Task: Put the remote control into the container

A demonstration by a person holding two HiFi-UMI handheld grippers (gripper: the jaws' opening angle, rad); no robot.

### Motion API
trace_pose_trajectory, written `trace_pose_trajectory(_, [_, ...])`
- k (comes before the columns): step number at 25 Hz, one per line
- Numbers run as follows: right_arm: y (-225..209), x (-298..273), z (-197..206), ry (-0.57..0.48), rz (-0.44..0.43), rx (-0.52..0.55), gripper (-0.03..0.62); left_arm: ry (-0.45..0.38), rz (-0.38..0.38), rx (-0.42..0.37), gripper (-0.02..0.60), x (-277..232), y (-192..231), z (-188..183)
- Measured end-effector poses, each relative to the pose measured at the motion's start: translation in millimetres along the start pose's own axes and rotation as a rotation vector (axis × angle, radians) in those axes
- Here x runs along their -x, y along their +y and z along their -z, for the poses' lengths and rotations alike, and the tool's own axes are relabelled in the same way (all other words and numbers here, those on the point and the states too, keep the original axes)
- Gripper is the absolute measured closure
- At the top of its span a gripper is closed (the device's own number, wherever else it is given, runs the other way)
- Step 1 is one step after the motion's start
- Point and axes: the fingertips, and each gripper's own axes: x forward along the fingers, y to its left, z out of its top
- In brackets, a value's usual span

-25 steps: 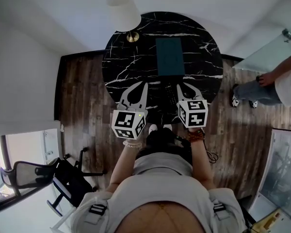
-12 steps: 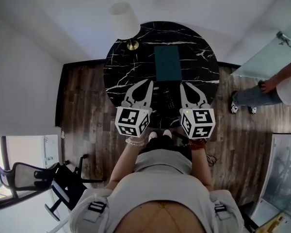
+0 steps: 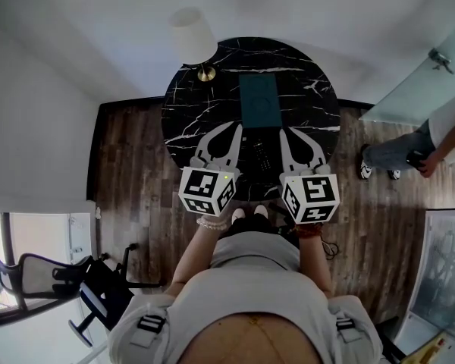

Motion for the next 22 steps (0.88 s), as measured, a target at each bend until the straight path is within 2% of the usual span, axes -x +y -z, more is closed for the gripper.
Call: trace_pose_trajectory(22, [7, 3, 7, 0.036, -0.040, 0.020, 0.583, 0.015, -0.006, -0.013, 0.575, 11, -12, 1])
